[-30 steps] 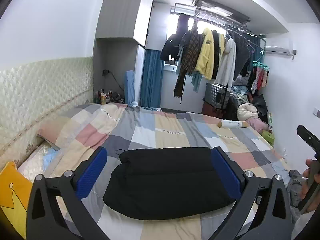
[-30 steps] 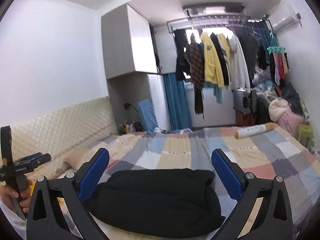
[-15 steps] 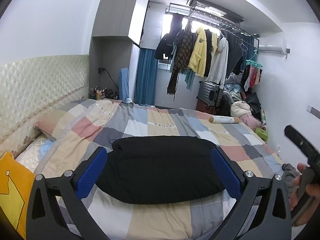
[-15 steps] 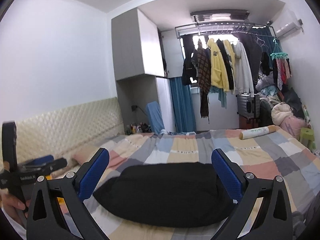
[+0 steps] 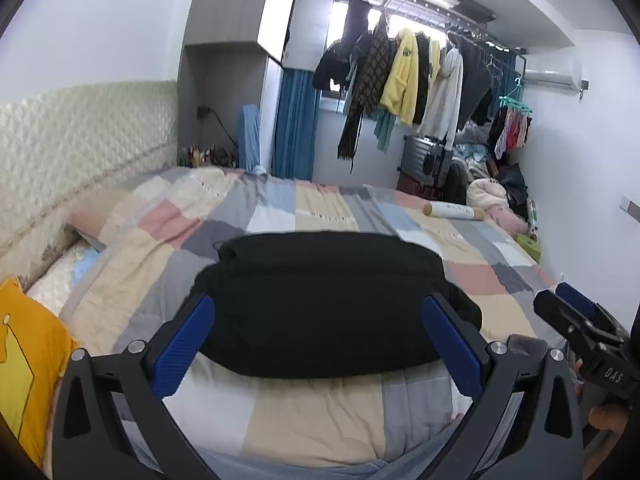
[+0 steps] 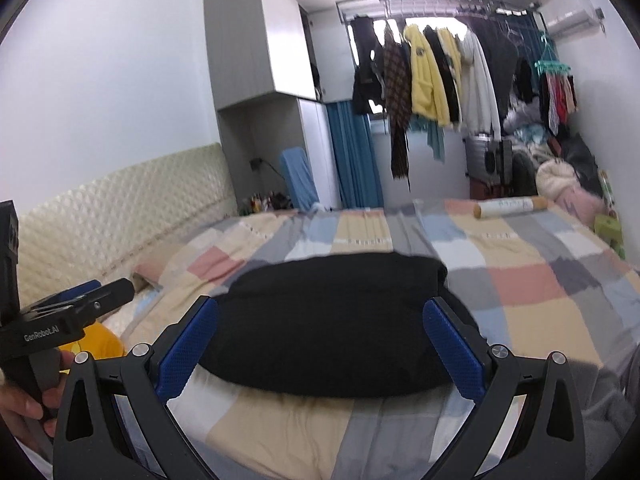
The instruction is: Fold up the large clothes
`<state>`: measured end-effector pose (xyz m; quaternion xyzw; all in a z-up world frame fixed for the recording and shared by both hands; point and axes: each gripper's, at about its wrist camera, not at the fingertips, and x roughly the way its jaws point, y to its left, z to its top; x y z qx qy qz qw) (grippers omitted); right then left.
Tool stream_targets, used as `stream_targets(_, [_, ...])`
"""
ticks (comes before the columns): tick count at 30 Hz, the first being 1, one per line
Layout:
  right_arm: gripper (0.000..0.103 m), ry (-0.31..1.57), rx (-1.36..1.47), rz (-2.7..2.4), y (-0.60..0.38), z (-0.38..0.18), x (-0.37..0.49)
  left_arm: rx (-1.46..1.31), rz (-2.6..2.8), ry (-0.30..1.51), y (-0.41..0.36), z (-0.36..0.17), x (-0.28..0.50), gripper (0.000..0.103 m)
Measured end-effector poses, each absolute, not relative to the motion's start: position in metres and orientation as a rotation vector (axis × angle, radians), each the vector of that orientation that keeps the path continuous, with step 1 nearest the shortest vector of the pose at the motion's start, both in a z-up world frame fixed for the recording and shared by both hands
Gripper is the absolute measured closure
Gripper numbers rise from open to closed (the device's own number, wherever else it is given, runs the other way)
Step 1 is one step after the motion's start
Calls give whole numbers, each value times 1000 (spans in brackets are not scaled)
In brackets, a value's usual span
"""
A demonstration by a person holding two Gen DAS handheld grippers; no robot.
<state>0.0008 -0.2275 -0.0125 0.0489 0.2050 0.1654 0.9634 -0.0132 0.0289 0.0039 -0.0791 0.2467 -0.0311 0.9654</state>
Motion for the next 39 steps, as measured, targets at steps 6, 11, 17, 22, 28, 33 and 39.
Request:
stream_targets(6, [0,456,90,323,-223,-31,4,-153,-60,533,25,-7,-11,0])
stream_targets(11, [0,472,71,318,-217,-41,6,-160,-56,564,27,-15,-5,0])
stream_targets(17, [0,502,83,301,-220,-49,12,-154,-38,578,29,-19,-2,0])
stream_targets(22, [0,506,81,293,-220,-50,13,-145,-25,582,28,-21,-2,0])
stream_targets(28, [0,503,81,279,-221,-51,14,-152,-29,592,29,-23,-1,0])
stream_targets(33, [0,505,87,275,-222,-50,15,-151,-26,591,30,-21,0,0])
stream_targets(39, [0,493,77,274,-223,-49,13,-149,-25,596,31,-19,1,0])
